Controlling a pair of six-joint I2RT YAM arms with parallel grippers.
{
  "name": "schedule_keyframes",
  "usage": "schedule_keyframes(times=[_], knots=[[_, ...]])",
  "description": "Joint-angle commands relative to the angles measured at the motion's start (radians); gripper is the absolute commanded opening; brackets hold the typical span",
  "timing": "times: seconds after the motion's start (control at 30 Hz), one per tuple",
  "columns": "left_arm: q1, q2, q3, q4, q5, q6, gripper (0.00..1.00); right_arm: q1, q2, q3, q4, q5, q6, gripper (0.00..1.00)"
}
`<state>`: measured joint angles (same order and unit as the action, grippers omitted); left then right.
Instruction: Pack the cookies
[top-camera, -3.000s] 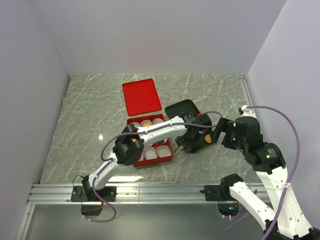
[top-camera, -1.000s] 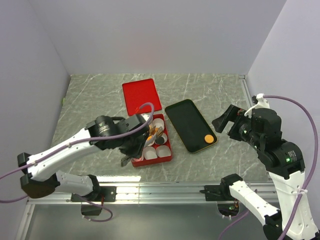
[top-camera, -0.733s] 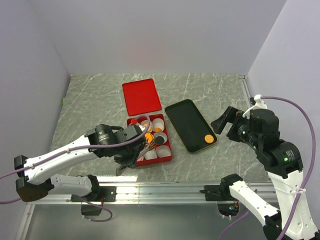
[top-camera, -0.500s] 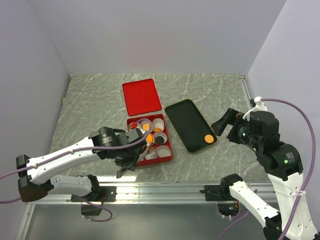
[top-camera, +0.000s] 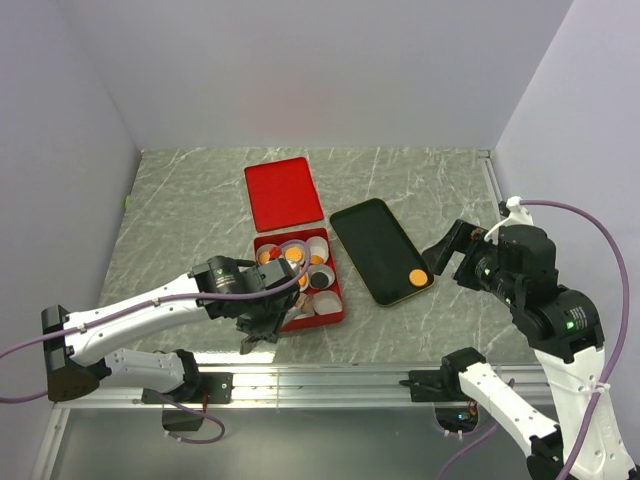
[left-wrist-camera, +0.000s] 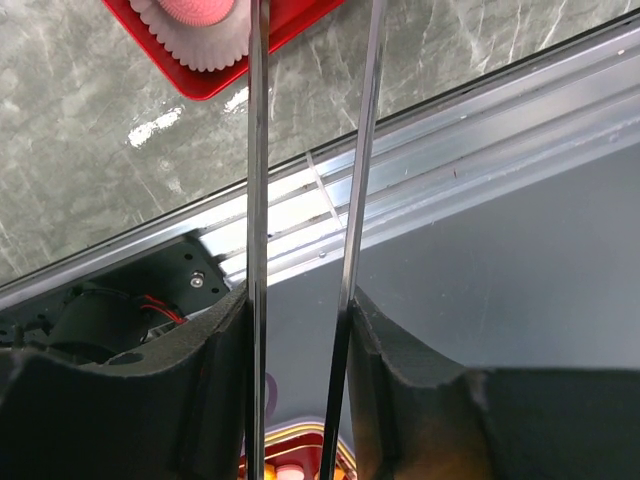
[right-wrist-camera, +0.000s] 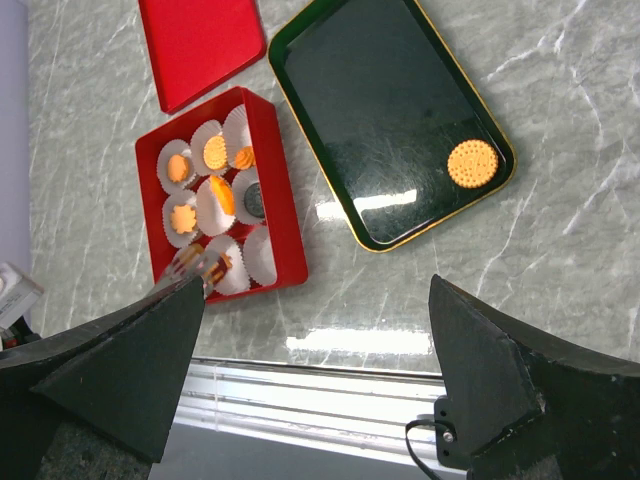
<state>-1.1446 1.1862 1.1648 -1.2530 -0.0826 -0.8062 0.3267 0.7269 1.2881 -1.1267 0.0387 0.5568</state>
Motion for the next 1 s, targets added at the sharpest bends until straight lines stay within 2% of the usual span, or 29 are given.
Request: schedule_keyframes(times=[0.0,0.43,0.7,0.97], knots=[[-0.006,0.007,0.003,0.030,-0.003,0.005,0.42,-0.005,0.014,0.005,0.025,0.018,-0.014,1.00],[-0.006,0.010,0.018,-0.019,-0.051,0.002,0.47,-0.005,0.009,-0.024,0.039,0.015,-0.011,1.00],[-0.004,0.007,0.047,-0.052,-0.080,-0.008,0.46,-0.005,0.011,-0.027,0.048,0.010,-0.009,1.00],[-0.006,0.107,0.229,-0.065,-0.106,0.054,0.46,-0.005,0.006,-0.018,0.041,0.024,-0.012,1.00]])
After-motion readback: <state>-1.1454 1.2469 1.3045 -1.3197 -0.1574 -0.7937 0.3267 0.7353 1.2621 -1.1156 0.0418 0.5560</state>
